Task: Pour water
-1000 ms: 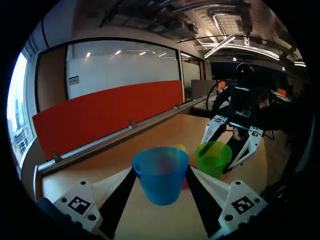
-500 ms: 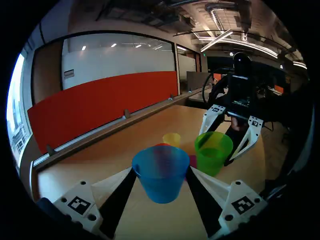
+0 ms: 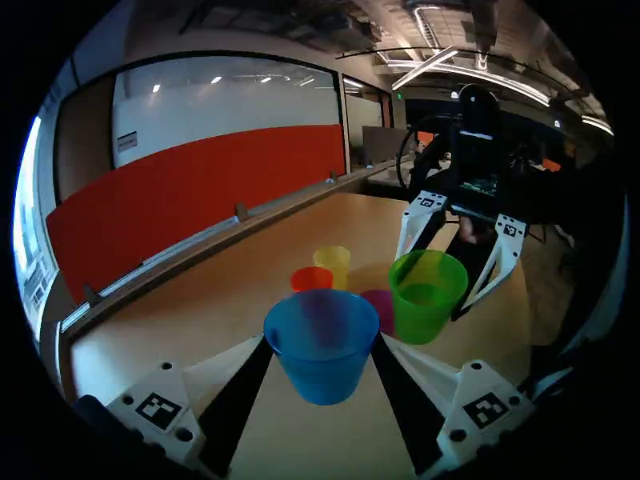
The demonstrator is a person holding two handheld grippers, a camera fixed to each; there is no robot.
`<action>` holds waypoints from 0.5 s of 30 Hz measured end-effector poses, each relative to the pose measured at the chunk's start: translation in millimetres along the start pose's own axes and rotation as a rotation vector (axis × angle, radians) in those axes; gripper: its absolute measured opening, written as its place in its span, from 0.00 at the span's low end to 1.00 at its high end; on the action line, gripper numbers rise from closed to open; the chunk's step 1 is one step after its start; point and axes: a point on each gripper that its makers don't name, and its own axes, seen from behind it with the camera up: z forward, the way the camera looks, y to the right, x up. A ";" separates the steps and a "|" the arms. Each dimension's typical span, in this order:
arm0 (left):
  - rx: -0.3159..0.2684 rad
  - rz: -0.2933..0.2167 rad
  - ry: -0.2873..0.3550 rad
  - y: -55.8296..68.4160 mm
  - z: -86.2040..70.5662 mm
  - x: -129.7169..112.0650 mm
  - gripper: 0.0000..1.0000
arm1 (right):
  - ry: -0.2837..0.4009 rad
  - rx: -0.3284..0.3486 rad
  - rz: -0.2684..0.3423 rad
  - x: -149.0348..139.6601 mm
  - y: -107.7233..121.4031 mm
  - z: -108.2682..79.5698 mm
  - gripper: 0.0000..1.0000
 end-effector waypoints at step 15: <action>-0.044 0.044 -0.098 8.5 8.1 -25.7 0.86 | -0.064 0.042 -0.001 -21.4 -11.2 4.5 0.88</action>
